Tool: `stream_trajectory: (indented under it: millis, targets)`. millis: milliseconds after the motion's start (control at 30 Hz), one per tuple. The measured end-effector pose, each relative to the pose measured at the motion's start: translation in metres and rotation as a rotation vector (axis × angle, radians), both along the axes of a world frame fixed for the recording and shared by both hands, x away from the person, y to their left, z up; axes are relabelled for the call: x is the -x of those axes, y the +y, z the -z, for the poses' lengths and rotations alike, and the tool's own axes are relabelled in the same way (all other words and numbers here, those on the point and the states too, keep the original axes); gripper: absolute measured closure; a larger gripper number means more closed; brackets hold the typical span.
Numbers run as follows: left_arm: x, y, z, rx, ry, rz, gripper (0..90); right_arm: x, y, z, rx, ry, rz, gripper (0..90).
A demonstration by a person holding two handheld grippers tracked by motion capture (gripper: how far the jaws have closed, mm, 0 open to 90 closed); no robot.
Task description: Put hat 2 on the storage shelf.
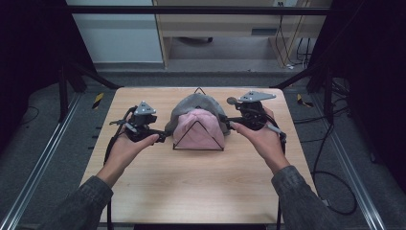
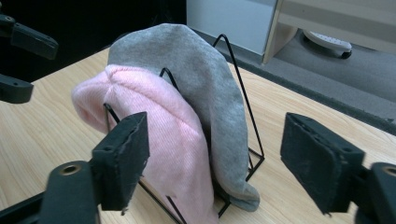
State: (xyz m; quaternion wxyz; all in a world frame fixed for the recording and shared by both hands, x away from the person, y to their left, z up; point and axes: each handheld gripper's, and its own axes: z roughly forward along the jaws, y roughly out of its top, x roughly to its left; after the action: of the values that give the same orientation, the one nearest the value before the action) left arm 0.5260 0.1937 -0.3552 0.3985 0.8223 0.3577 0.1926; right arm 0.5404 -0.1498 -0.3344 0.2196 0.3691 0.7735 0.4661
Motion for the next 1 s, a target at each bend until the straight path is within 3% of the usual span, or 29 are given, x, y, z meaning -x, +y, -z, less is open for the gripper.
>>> stream_trajectory:
  millis: [133,233,467,833,900,1000]
  targets:
    - [0.009,0.005,0.006,-0.001,0.009,0.010,17.5,0.007,-0.008,0.005,-0.002,-0.010,0.010,18.7]
    - [0.017,0.010,0.015,-0.048,0.012,0.015,16.7,0.017,-0.020,0.013,-0.010,-0.011,0.028,17.4]
    - [0.030,0.026,0.026,-0.071,0.036,0.021,15.2,0.033,-0.042,0.030,0.021,-0.003,0.049,15.7]
    - [0.038,0.058,0.051,-0.092,0.078,-0.018,12.9,0.049,-0.068,0.064,0.020,0.061,0.099,14.7]
    - [0.040,0.066,0.062,-0.119,0.087,-0.032,12.6,0.054,-0.072,0.078,0.031,0.088,0.107,14.7]
    - [0.039,0.073,0.073,-0.112,0.113,-0.046,12.4,0.058,-0.075,0.094,0.029,0.123,0.113,14.7]
